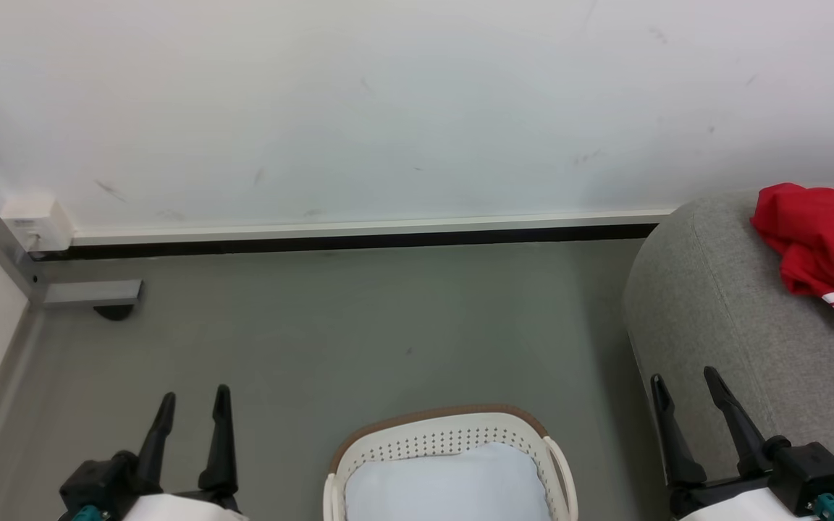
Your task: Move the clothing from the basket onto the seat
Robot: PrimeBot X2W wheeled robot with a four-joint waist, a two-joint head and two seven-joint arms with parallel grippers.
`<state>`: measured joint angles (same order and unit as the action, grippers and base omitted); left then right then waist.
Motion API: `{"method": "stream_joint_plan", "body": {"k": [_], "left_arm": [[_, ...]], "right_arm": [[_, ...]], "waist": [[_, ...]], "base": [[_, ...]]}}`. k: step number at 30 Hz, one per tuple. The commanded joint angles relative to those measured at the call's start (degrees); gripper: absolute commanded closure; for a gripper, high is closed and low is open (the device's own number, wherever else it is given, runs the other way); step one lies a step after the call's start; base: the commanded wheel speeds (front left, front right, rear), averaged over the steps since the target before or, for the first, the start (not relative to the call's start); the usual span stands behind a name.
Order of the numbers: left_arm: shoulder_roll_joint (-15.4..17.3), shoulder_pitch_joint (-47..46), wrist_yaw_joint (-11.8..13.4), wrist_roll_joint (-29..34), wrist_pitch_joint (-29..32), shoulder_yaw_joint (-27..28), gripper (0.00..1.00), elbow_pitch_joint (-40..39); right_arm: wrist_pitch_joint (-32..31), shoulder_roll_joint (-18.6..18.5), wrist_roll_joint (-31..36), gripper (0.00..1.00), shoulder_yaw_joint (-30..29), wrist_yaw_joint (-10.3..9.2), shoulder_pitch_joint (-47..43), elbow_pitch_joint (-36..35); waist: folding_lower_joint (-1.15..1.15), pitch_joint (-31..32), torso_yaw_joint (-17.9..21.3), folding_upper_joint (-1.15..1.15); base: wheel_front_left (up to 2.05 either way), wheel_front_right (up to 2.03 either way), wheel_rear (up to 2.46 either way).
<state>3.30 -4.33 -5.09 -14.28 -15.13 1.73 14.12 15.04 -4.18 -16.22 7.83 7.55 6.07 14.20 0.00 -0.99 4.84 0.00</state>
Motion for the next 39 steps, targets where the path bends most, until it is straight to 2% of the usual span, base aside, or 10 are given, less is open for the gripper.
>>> {"method": "stream_joint_plan", "body": {"k": [1, 15, 16, 19, 39], "left_arm": [[0.0, 0.2, -0.3, 0.6, 0.0, 0.4, 0.0, 0.2], [-0.3, -0.5, -1.4, 0.8, 0.0, 1.8, 0.0, 1.4], [-0.5, -0.1, -1.3, 0.6, 0.0, 1.6, 1.0, 1.5], [-0.8, 0.5, -1.3, 0.1, 0.2, 1.6, 1.0, 2.9], [-0.6, -0.2, -1.6, -20.0, 5.8, 2.5, 1.0, 2.0]], "right_arm": [[0.2, -0.1, 0.4, 0.0, -0.1, -0.13, 0.6, -0.1], [0.2, 0.5, -0.2, 0.0, -0.2, -0.13, 0.7, -0.2], [0.0, 0.5, -0.1, 1.0, -0.2, 0.01, 0.3, -0.2], [-0.2, 0.6, -0.5, 1.0, -0.1, 0.01, -0.8, 1.0], [-5.1, 0.1, -20.7, 1.0, -3.0, -0.01, -0.5, 0.6]], "waist": [[0.0, 0.0, -0.1, 0.0], [0.0, 0.3, -0.3, 0.0], [0.0, 0.3, -0.3, 0.0], [0.0, 0.3, -0.3, 0.0], [0.0, 0.4, -1.1, 0.0]], "base": [[0.0, 0.0, 0.0], [0.0, 0.0, 0.0], [0.0, 0.0, 0.0], [0.0, 0.0, 0.0], [0.0, 0.0, 0.0]]}}
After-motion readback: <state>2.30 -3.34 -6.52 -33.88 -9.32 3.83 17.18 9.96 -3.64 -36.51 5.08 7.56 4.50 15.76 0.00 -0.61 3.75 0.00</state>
